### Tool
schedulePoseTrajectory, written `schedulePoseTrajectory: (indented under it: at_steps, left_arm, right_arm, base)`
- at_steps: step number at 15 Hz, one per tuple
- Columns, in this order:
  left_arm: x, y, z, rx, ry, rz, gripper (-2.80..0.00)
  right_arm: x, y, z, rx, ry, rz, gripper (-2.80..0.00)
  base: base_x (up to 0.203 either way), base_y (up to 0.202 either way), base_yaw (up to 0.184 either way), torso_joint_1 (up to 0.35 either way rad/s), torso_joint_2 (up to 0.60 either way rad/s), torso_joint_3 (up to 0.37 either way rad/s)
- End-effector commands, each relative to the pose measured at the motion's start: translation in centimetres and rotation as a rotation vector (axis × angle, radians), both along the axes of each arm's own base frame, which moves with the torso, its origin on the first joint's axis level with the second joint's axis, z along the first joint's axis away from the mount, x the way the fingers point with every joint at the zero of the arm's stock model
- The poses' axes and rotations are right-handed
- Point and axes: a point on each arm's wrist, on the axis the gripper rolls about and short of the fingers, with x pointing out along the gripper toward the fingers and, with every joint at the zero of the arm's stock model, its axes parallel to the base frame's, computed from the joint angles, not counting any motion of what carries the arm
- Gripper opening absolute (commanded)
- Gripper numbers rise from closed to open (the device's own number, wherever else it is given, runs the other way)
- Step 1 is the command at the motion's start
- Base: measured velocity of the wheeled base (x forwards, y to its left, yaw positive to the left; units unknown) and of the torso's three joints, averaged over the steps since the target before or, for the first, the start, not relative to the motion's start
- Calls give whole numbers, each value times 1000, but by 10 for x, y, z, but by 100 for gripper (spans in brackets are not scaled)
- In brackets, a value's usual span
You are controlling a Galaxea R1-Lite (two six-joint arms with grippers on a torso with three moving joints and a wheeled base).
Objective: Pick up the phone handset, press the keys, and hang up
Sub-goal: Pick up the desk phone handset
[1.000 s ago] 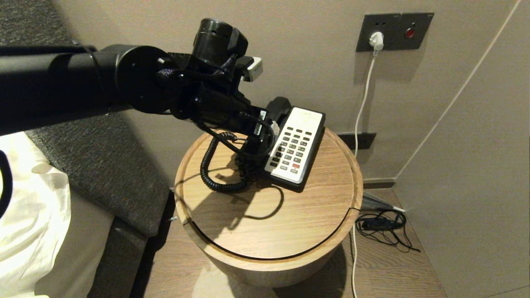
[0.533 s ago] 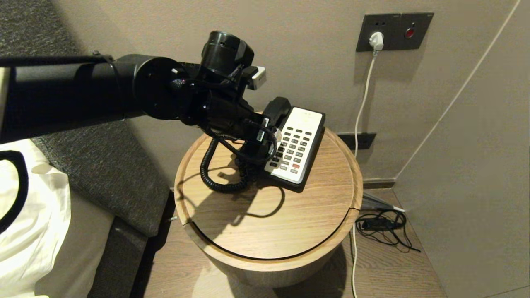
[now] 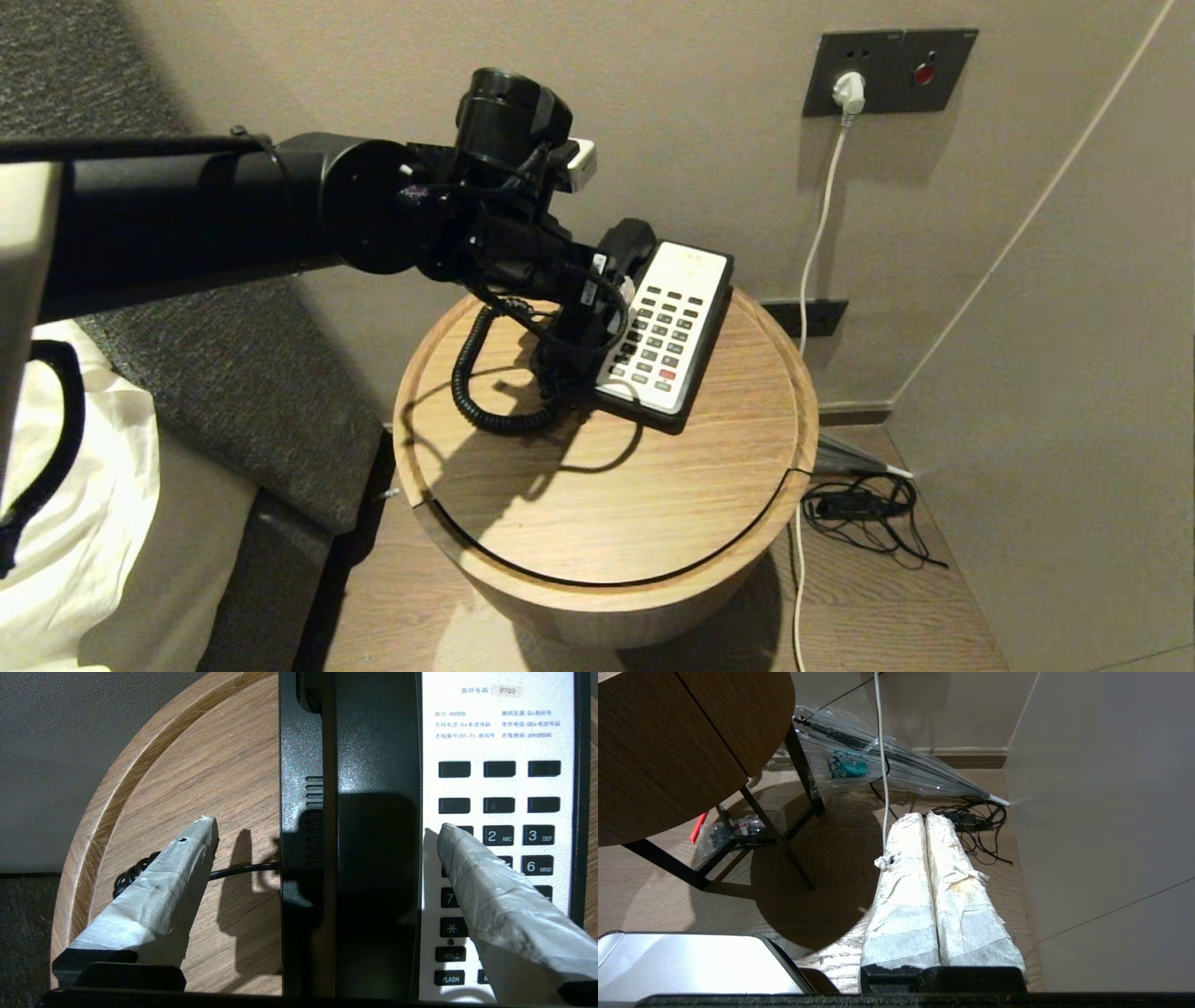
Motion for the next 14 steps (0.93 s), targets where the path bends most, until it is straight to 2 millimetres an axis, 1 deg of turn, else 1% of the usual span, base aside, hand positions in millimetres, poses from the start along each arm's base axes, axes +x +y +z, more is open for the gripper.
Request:
schedulePoseTrajectory:
  at_steps: [1, 4, 5, 9, 14]
  left_arm:
    - [2, -1, -2, 5, 4, 2, 0]
    - [7, -4, -8, 7, -3, -1, 0]
    - [8, -4, -8, 7, -2, 1, -280]
    - [10, -2, -9, 8, -2, 9, -280]
    - [4, -1, -2, -2, -15, 3, -280]
  right_arm:
    - [0, 0, 0, -1, 0, 0, -280]
    - [0, 0, 0, -1, 0, 0, -280]
    - [0, 0, 0, -1, 1, 0, -280]
    - [0, 0, 0, -1, 0, 0, -280]
    - [0, 0, 0, -1, 0, 0, -280]
  base:
    - [0, 0, 0, 0, 0, 0]
    - [0, 0, 0, 0, 0, 0]
    - [0, 0, 0, 0, 0, 0]
    - [0, 0, 0, 0, 0, 0]
    - [0, 0, 0, 0, 0, 0]
